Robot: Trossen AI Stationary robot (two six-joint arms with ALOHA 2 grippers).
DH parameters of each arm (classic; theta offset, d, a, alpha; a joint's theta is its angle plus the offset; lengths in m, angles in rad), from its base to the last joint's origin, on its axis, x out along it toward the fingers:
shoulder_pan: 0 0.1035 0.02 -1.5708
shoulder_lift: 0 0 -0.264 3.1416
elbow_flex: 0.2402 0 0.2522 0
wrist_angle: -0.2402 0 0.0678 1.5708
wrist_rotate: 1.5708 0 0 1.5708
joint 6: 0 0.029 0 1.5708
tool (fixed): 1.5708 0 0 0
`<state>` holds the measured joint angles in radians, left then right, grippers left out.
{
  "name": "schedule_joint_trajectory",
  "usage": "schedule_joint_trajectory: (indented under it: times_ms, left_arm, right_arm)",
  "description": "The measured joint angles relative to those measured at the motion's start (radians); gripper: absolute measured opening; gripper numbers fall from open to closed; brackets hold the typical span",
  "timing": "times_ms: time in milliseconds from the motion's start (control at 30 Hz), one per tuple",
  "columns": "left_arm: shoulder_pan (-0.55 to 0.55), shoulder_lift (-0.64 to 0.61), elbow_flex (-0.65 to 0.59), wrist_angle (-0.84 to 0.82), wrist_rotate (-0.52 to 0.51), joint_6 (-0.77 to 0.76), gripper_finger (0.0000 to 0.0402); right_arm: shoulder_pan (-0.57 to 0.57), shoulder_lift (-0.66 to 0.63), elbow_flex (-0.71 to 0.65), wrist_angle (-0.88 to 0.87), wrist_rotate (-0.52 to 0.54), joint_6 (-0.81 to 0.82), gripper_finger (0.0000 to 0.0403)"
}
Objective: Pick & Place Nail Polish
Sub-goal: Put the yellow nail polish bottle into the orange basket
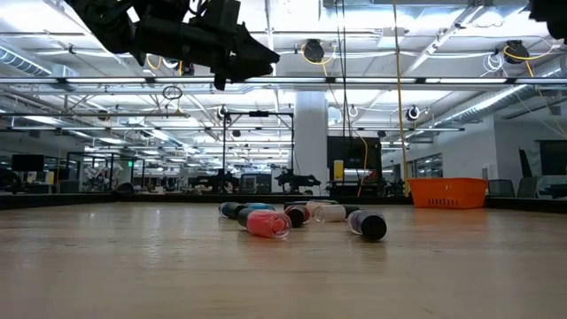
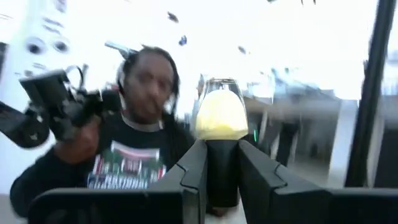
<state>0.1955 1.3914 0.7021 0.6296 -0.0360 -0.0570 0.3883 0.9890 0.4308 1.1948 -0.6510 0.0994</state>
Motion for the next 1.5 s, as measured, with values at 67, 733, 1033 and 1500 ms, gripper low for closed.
schedule_joint_trajectory:
  times_ms: [67, 733, 1033, 1500]
  left_arm:
    - [0.0, 0.0, 0.0, 0.0, 0.0, 0.001, 0.0166]
    - [0.0, 0.0, 0.001, 0.001, -0.001, 0.025, 0.0166]
    - [0.0, 0.0, 0.001, -0.003, -0.001, 0.032, 0.0166]
    - [0.0, 0.0, 0.001, -0.005, -0.001, 0.031, 0.0166]
  right_arm:
    - [0.022, 0.0, 0.0, 0.041, -0.003, -0.036, 0.0048]
    - [0.035, 0.001, 0.0, 0.032, 0.026, -0.108, 0.0048]
    - [0.006, 0.0, 0.0, -0.258, 0.188, -0.061, 0.0048]
    - [-0.015, 0.001, 0.0, -0.791, 0.821, 0.122, 0.0048]
